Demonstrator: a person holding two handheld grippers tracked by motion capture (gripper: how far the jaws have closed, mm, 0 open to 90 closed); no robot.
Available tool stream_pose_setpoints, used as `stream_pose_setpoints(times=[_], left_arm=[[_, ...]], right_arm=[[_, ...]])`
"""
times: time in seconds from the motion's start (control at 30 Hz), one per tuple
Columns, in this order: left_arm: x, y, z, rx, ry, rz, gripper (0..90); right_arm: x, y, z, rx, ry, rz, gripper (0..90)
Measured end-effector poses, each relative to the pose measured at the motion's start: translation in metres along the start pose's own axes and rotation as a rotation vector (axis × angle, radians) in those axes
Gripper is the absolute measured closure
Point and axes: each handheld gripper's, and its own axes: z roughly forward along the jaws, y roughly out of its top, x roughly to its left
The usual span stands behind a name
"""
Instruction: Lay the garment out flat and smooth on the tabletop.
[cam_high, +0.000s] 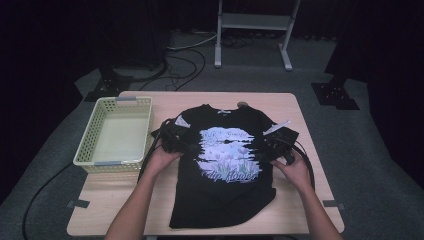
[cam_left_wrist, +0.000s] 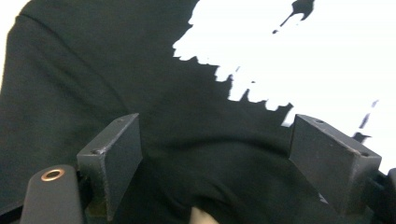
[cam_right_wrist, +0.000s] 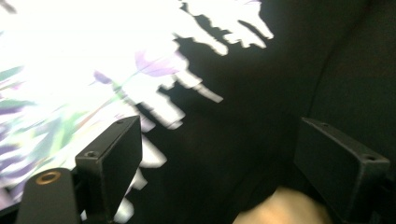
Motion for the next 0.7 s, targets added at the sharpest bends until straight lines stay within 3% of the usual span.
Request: stream_pose_setpoints(times=[0.13,0.4,0.6,0.7], left_arm=[[-0.012,-0.007,-0.012,-0.044,-0.006,0.005,16.8],[-0.037,-0.02,-0.03,-0.087,-0.027,0.022,16.7],[-0.054,-0.031,-0.035,-0.086,-0.036,0.058,16.7],[-0.058,-0.035,-0.035,-0.08,-0.053,0.057,16.7]], right_arm=[[0.012,-0.014,-0.018,-0.048,0.02,-0.016,15.7],[0.037,-0.042,-0.048,-0.111,0.037,-0.062,16.4],[0.058,-0.064,-0.063,-0.146,0.048,-0.125,22.7],[0.067,-0.075,-0.068,-0.166,0.058,-0.154,26.3]])
